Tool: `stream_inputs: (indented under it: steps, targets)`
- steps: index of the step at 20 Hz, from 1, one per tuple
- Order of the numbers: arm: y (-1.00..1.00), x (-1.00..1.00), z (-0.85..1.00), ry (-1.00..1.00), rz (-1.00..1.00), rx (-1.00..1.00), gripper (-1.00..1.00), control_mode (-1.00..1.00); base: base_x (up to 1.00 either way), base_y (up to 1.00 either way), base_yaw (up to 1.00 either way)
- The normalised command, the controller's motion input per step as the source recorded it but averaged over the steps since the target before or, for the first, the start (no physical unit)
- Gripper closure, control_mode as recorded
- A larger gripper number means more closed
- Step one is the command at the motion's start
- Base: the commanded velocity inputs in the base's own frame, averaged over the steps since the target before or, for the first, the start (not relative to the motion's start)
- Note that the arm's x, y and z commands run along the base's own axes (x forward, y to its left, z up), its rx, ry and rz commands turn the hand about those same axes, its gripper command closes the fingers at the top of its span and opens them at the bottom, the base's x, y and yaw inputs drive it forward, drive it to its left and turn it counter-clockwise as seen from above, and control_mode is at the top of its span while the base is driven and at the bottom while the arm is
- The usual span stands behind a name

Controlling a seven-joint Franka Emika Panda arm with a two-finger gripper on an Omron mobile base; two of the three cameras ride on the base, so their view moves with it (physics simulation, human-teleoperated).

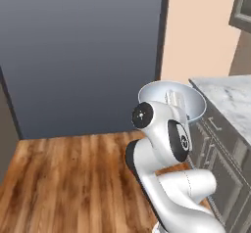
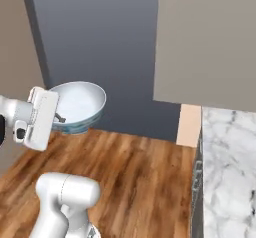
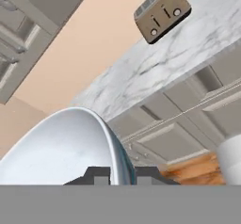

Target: Take the smaller bowl and place it next to the appetizer plate on the dining counter , and place the larger bowl next to the plate with cooked food.

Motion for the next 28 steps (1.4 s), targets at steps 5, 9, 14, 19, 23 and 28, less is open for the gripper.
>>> stream_inputs:
  steps: [5, 9, 14, 19, 23, 28]
  targets:
    - [0.00, 0.00, 0.00, 0.00, 0.00, 0.00, 1.00, 1.00, 0.16, -0.01, 0.97]
    - [0.00, 0.00, 0.00, 0.00, 0.00, 0.00, 1.00, 1.00, 0.10, 0.00, 0.93]
    - [0.00, 0.00, 0.00, 0.00, 0.00, 0.00, 1.00, 1.00, 0.11, 0.10, 0.90]
    - [0.00, 0.00, 0.00, 0.00, 0.00, 0.00, 1.00, 1.00, 0.21, 0.36, 0.81]
    - [0.00, 0.00, 0.00, 0.00, 0.00, 0.00, 1.00, 1.00, 0.79, 0.51, 0.62]
    - [0.00, 0.00, 0.00, 0.00, 0.00, 0.00, 1.00, 1.00, 1.00, 0.84, 0.45]
